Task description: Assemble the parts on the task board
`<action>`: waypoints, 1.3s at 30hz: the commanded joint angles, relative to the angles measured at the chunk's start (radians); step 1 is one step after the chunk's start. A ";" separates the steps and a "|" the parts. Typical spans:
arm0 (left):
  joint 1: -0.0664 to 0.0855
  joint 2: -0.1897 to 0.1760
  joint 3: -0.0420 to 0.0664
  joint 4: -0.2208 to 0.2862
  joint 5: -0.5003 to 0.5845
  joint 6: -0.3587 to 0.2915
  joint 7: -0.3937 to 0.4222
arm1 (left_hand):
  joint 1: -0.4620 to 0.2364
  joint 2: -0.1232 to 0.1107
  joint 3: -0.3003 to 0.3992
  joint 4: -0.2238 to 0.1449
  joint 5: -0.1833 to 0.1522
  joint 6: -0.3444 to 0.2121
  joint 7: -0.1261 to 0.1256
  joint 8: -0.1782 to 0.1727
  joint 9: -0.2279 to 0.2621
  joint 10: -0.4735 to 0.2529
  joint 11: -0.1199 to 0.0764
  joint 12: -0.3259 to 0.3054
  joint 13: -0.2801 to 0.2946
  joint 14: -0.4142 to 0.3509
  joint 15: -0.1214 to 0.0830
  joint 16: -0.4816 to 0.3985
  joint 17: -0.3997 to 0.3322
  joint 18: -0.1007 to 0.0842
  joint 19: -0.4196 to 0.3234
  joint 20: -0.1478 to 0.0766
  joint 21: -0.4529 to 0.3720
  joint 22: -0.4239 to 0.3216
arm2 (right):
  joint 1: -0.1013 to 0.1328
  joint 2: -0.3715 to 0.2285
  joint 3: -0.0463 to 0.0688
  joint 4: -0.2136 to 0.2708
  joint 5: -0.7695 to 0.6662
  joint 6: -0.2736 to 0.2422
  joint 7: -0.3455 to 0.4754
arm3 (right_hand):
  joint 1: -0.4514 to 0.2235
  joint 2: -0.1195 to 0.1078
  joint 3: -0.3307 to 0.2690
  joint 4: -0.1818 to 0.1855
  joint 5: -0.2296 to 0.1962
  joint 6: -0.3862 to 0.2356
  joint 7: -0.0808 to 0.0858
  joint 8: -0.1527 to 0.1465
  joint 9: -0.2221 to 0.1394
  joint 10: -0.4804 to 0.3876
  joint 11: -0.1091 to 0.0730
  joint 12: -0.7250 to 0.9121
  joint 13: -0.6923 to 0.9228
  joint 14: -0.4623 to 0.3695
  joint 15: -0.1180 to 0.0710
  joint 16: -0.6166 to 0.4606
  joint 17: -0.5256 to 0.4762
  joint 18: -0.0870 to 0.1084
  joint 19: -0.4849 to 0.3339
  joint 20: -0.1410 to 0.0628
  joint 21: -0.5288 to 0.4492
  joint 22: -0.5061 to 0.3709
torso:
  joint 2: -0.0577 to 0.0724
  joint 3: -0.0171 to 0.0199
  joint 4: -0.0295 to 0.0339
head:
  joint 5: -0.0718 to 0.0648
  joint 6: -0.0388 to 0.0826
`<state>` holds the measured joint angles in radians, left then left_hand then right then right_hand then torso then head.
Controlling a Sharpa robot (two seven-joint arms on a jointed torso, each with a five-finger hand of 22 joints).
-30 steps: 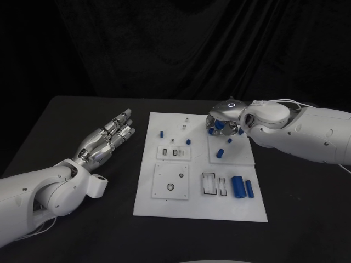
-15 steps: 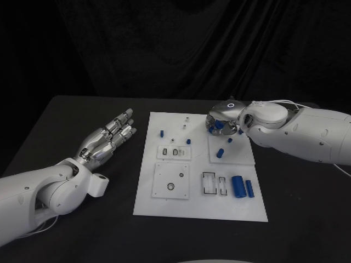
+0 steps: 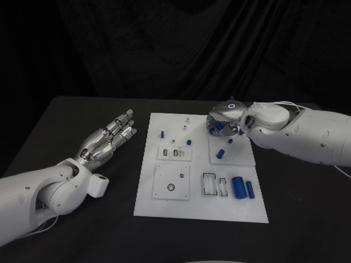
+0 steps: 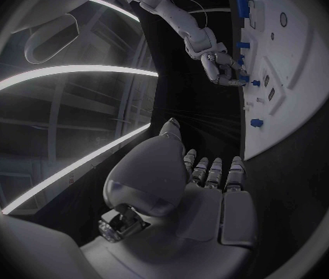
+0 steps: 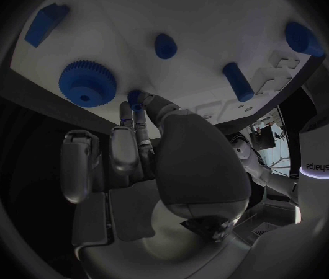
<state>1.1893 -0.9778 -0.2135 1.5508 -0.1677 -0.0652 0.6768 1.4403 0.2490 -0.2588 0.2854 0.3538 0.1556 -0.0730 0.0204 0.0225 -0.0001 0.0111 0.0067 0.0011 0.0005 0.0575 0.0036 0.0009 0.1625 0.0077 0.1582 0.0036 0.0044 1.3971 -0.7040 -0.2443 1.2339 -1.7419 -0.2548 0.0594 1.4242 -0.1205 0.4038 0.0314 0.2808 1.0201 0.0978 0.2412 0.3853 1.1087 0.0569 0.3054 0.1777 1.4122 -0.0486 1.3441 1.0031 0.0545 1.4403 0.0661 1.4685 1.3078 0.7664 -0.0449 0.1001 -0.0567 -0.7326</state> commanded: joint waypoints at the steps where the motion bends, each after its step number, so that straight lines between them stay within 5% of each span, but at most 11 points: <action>1: 0.001 -0.003 0.001 0.004 -0.005 0.015 0.146 | 0.009 0.001 0.005 -0.001 0.004 0.000 0.006 0.002 0.000 0.000 0.007 -0.007 -0.001 0.000 0.005 -0.004 -0.001 0.009 0.000 0.007 0.003 0.001 | 0.007 -0.006 0.002 0.019 0.008 -0.060 0.002 | 0.003 0.011 0.000 -0.007 0.001 0.012 0.000 0.006 0.011 0.033 -0.019 -0.008 0.006 0.009 0.003 0.000 0.005 -0.012 0.007 0.000 0.005 0.122 | 0.000 -0.0004 -0.0004 | 0.006 0.007; 9: 0.001 -0.004 0.001 0.006 -0.005 0.013 0.144 | 0.010 0.000 0.005 -0.001 0.004 0.002 0.006 0.003 0.000 0.000 0.009 -0.007 -0.001 0.000 0.007 -0.004 -0.001 0.010 0.000 0.009 0.004 0.002 | 0.068 0.009 0.010 0.049 0.071 -0.097 -0.001 | 0.000 0.012 -0.001 -0.010 0.001 0.030 0.002 0.012 0.026 0.060 -0.022 -0.018 0.009 0.016 0.010 0.005 0.018 -0.014 0.013 0.005 0.009 0.130 | 0.000 -0.0003 -0.0006 | 0.009 0.013; 15: 0.001 0.006 0.001 0.000 -0.005 0.015 0.143 | 0.012 0.000 0.005 -0.001 0.004 0.002 0.006 0.003 0.001 0.000 0.012 -0.007 -0.001 0.000 0.007 -0.004 -0.001 0.010 0.000 0.010 0.004 0.002 | 0.083 0.064 0.015 0.011 0.086 -0.096 0.008 | 0.000 0.011 0.001 -0.013 0.002 0.038 0.003 0.012 0.033 0.075 -0.022 -0.028 0.009 0.020 0.012 0.008 0.023 -0.016 0.019 0.008 0.013 0.136 | 0.000 -0.0010 -0.0015 | 0.011 0.017; 27: 0.001 0.015 0.001 0.000 -0.005 0.017 0.145 | 0.012 0.000 0.005 -0.002 0.004 0.001 0.006 0.003 0.000 0.000 0.014 -0.007 -0.001 0.000 0.007 -0.004 -0.001 0.010 0.000 0.011 0.004 0.002 | 0.058 0.168 0.021 -0.117 0.090 -0.090 0.021 | -0.003 0.008 0.006 -0.014 0.001 0.022 0.008 -0.008 0.034 0.078 -0.017 -0.058 0.005 0.021 0.017 0.007 0.026 -0.016 0.019 0.013 0.011 0.136 | 0.001 -0.0018 0.0002 | 0.013 0.015; 39: 0.001 0.014 0.001 0.002 -0.005 0.016 0.145 | 0.014 -0.001 0.005 -0.002 0.004 0.002 0.006 0.003 0.001 0.000 0.016 -0.007 -0.001 0.000 0.007 -0.004 -0.001 0.011 0.000 0.012 0.004 0.002 | 0.038 0.195 0.025 -0.162 0.091 -0.058 0.017 | -0.006 0.006 0.010 -0.015 0.001 0.009 0.011 -0.026 0.034 0.077 -0.012 -0.081 0.004 0.018 0.021 0.005 0.023 -0.015 0.016 0.016 0.009 0.135 | 0.010 -0.0058 0.0166 | -0.005 0.024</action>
<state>1.1893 -0.9647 -0.2135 1.5501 -0.1681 -0.0599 0.6771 1.4459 0.2465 -0.2588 0.2854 0.3538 0.1556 -0.0731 0.0204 0.0224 0.0001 0.0184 0.0067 0.0010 0.0004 0.0574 0.0036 0.0017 0.1624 0.0078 0.1612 0.0036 0.0049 1.4379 -0.5098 -0.2200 1.0746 -1.6521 -0.3212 0.0785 1.4253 -0.1197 0.4084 0.0161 0.2789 1.0372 0.1084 0.2214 0.4212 1.1581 0.0675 0.2273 0.1808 1.4298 -0.0338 1.3480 1.0276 0.0545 1.4582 0.0767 1.4744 1.3075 0.7732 -0.0499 0.1118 -0.0590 -0.7105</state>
